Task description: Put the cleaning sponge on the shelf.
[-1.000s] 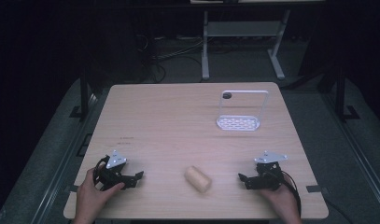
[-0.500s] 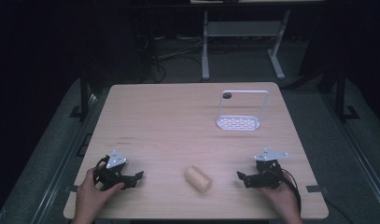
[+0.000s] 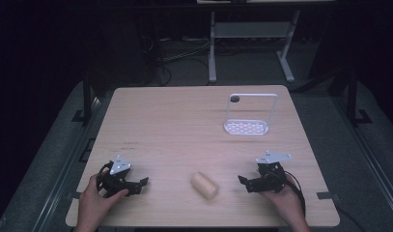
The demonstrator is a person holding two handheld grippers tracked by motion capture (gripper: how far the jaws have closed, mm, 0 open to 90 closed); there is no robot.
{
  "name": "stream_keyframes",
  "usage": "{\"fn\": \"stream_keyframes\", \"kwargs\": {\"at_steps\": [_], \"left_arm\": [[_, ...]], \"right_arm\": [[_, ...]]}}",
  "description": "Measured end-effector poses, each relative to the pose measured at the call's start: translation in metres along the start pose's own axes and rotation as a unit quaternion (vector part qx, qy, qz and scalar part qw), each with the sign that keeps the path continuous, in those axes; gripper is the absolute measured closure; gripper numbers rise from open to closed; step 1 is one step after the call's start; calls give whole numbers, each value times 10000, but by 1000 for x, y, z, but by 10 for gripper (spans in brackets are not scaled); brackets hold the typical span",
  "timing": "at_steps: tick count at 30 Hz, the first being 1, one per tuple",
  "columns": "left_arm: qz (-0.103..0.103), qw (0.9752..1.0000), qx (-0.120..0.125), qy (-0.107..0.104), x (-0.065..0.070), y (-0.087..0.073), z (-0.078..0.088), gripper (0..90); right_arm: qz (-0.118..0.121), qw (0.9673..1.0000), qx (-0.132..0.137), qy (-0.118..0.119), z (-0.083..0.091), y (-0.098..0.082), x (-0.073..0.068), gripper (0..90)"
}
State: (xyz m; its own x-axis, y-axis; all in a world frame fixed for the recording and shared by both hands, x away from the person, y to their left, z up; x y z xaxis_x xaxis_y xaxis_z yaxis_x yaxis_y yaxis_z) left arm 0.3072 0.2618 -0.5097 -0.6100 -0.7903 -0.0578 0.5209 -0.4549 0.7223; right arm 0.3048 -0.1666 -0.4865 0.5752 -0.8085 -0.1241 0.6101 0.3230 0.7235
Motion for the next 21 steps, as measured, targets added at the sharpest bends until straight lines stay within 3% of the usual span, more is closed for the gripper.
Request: {"fn": "stream_keyframes", "kwargs": {"at_steps": [21], "left_arm": [[-3, 10000, -7, -3, 0, 0, 0, 130]], "right_arm": [[132, 9997, 11, 183, -9, 17, -13, 77]]}}
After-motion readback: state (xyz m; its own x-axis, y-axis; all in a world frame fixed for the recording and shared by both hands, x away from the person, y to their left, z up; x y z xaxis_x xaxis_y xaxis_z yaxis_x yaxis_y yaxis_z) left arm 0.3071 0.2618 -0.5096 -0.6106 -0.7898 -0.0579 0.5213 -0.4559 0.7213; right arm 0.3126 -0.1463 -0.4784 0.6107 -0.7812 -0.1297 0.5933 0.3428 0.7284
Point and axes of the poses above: each handheld gripper's, and its own axes: z roughly backward along the jaws, y roughly out of its top, x roughly to its right, the point moved 5 cm from there along -z, roughly forward along the jaws, and after that the axes turned 4 degrees about -z, right-handed, at the moved point
